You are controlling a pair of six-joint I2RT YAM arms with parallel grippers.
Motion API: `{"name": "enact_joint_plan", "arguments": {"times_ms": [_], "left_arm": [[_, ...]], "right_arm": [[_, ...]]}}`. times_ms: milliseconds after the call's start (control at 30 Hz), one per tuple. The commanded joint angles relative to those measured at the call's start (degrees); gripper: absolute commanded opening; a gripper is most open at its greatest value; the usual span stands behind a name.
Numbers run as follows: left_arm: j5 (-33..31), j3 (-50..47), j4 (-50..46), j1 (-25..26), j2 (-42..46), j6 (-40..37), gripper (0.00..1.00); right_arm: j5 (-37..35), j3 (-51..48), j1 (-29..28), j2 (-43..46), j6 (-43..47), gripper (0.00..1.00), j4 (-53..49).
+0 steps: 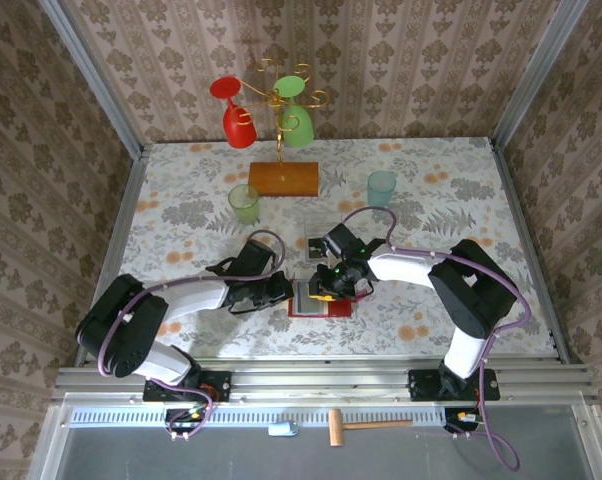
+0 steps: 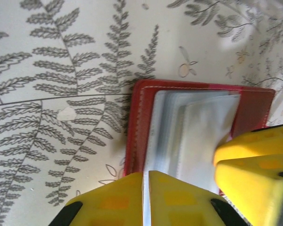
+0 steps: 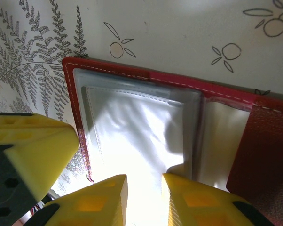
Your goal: Take the credit cards out of the card holder
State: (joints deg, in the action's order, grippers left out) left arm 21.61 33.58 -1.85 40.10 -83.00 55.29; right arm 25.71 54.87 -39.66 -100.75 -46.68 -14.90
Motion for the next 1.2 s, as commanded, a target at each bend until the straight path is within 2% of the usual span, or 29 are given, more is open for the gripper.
{"name": "enact_joint_plan", "arguments": {"times_ms": [0,233,400,767,1167], "left_arm": [[0.51,2.18,-2.3,0.25,2.19,-0.24,0.13],[2.98,1.41,1.5,0.3,1.19,1.97,0.2],[3.77,0.78,3.43,0.25,0.5,3.05,0.21],[4.41,0.61,4.25,0.26,-0.41,4.29,0.29],[4.72,0.89,5.42,1.36,-2.2,5.31,0.33]], "right_arm": [[-1.25,-1.28,-0.33,1.28,-0.07,0.25,-0.62],[-0.8,-2.11,-0.23,1.26,-0.3,0.25,0.86],[-0.16,-3.4,0.02,1.39,-0.76,0.25,3.15],[2.01,-7.19,0.88,2.12,-2.42,0.26,9.5],[3.29,-9.05,1.51,2.28,-3.24,0.25,12.11]]}}
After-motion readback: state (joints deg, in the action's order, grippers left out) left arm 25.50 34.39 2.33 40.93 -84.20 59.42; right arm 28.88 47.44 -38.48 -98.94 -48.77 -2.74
